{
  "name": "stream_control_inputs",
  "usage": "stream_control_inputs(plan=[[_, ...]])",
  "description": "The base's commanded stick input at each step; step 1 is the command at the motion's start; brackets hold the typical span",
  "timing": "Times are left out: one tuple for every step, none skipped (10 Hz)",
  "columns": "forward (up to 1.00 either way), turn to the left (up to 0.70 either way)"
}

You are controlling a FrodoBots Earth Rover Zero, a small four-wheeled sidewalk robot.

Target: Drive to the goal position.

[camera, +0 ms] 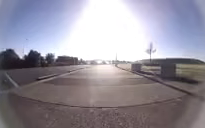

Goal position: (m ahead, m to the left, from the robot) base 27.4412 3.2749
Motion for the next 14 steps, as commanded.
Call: stream_control_inputs(plan=[[0.70,0.00],[0.70,0.00],[0.70,0.00],[0.70,0.00],[0.70,0.00],[0.70,0.00],[0.70,0.00],[0.70,0.00],[0.70,0.00],[0.70,0.00],[0.70,0.00],[0.70,0.00],[0.70,0.00],[0.70,-0.26]])
